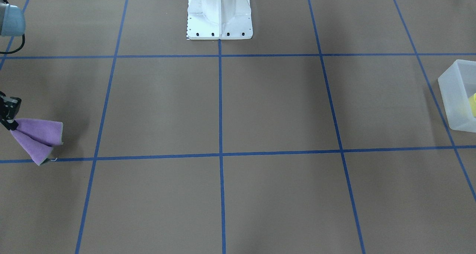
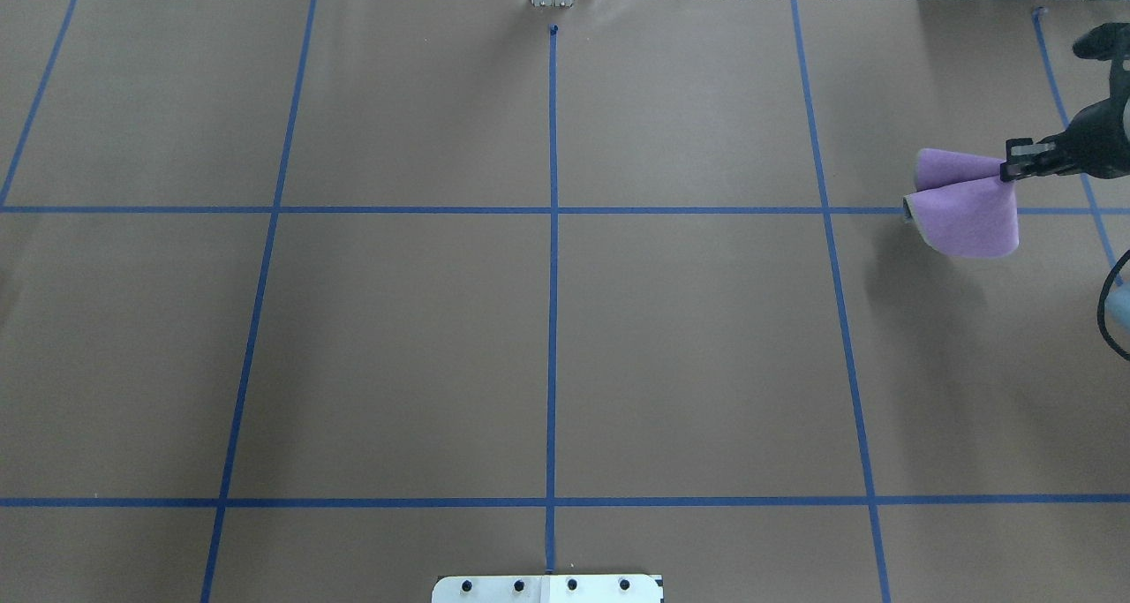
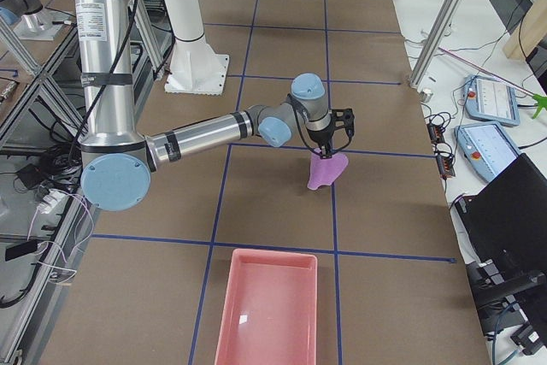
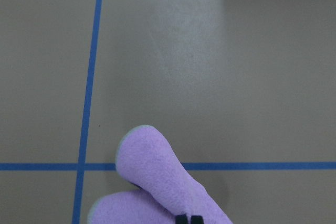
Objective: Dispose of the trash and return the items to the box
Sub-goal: 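Lift the lavender cloth with the right gripper and pull it away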
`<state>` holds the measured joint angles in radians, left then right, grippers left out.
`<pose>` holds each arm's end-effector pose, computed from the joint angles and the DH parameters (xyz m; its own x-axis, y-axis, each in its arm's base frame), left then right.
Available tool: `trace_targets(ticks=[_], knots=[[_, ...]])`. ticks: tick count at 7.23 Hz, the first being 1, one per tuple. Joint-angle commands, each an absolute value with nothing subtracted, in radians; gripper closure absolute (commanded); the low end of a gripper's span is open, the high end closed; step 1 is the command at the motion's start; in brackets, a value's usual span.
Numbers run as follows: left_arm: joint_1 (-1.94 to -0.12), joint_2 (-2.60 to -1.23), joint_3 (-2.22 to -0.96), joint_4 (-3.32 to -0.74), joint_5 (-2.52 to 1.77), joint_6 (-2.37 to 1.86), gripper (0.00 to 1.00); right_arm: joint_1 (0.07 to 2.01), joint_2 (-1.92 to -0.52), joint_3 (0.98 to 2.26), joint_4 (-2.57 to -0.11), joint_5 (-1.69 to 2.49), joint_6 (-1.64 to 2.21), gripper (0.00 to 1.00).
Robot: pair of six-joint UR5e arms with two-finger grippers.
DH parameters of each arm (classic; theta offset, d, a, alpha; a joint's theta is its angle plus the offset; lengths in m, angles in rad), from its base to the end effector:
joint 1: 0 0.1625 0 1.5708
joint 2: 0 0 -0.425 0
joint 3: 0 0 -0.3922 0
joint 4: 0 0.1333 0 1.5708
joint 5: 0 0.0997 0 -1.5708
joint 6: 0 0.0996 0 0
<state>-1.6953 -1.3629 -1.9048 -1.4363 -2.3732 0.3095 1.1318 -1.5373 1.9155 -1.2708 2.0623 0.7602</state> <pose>-0.1109 -0.3897 0.5991 0.6939 0.2143 -0.6874 -0.0915 0.9732 0.2110 -0.1393 -0.4996 0.4483 0.7152 0.0199 0.6986 -0.2233 0.9537 0.2014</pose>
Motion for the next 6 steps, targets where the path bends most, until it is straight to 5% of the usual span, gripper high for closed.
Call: trace_targets(ticks=[1,6], knots=[[-1.695,-1.335,-1.902,-1.434,-2.372,0.308,0.02,1.256,-1.539,2.054,-1.571,2.11,0.481,1.0],[-1.695,-1.335,-1.902,-1.437,-2.368,0.308,0.02,1.795,-1.683,1.811,-1.661,2.313,-0.397,1.0]])
